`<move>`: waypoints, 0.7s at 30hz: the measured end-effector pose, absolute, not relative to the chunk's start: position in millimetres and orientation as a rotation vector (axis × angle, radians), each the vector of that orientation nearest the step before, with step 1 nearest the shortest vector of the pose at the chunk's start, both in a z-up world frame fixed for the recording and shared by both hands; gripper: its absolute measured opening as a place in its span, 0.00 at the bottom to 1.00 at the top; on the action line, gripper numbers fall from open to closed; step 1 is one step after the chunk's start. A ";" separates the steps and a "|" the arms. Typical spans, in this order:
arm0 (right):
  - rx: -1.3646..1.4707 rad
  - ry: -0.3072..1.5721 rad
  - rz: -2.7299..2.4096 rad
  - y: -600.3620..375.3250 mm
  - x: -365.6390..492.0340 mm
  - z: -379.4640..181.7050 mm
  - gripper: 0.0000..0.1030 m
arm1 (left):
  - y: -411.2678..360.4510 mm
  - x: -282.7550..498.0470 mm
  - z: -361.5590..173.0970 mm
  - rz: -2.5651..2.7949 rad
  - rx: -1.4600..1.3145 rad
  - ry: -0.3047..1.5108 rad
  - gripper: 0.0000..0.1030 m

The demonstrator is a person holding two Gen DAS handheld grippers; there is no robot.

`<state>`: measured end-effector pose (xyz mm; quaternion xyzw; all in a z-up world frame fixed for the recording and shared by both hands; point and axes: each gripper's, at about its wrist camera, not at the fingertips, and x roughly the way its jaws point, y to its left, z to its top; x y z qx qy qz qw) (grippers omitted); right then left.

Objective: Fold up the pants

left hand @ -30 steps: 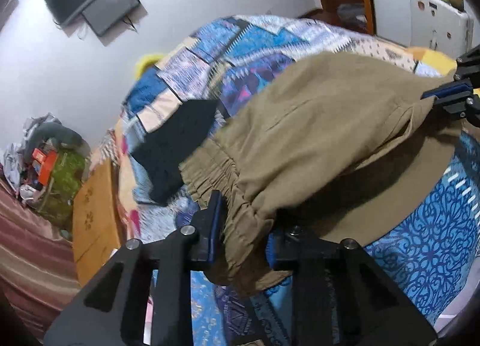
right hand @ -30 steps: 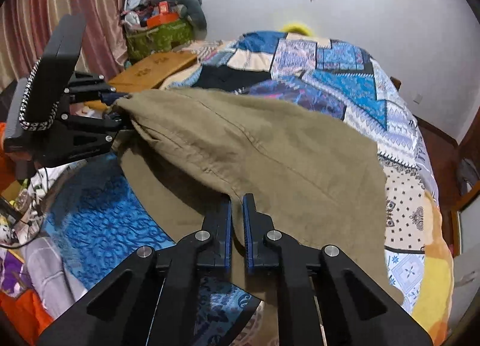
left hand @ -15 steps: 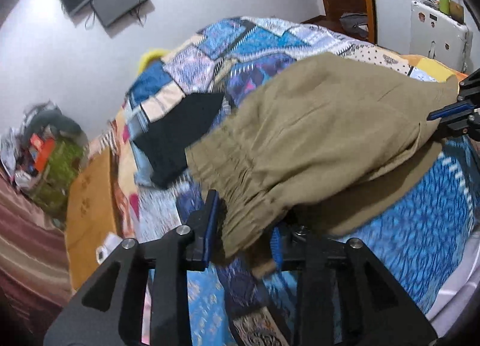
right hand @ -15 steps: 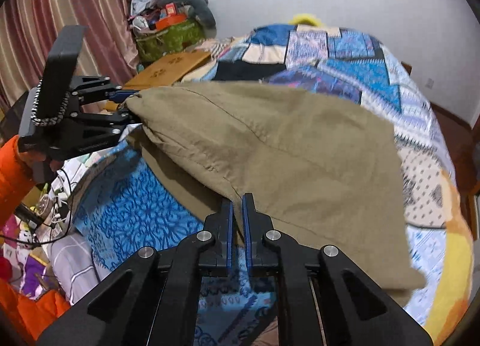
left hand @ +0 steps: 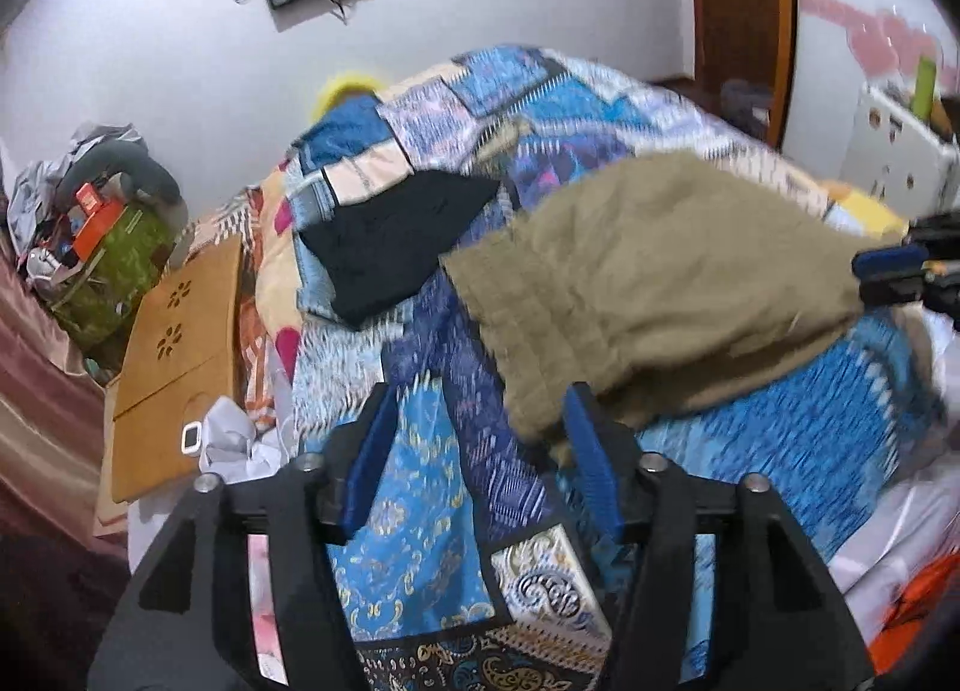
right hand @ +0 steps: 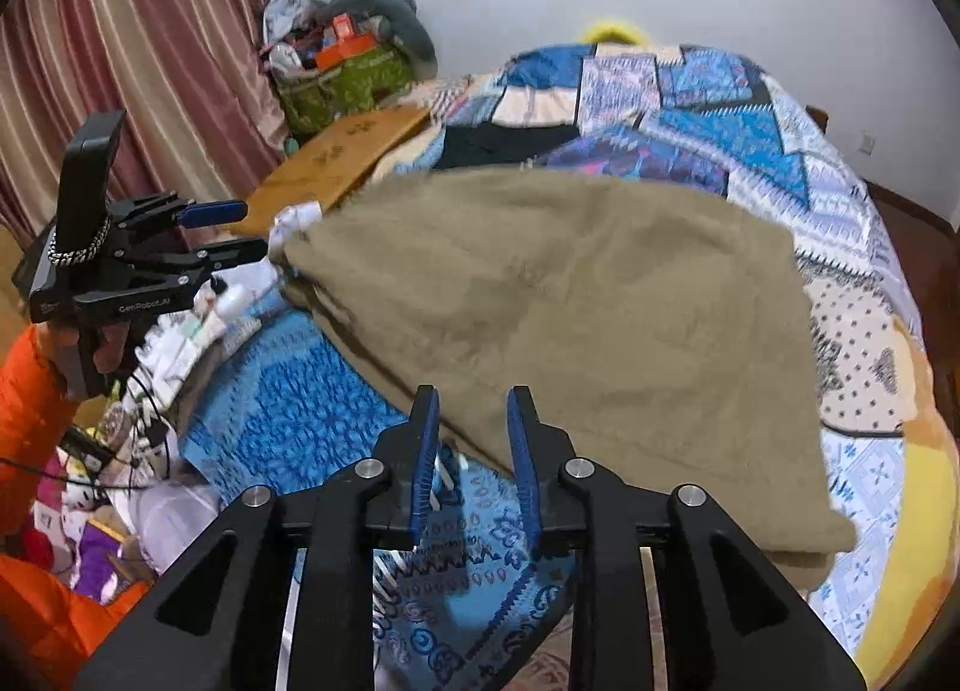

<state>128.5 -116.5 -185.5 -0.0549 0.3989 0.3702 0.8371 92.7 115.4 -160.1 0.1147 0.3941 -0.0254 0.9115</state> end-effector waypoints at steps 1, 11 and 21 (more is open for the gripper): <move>-0.104 0.829 0.778 -119.0 129.5 -180.9 0.24 | 114.3 93.7 -151.9 -0.054 0.217 0.791 0.62; 0.025 0.798 0.626 -140.6 161.6 -174.8 0.44 | 79.8 148.9 -145.6 -0.147 0.027 0.805 0.74; -0.011 0.898 0.547 -173.4 165.1 -215.1 0.44 | 80.6 159.0 -212.2 -0.102 0.030 0.948 0.71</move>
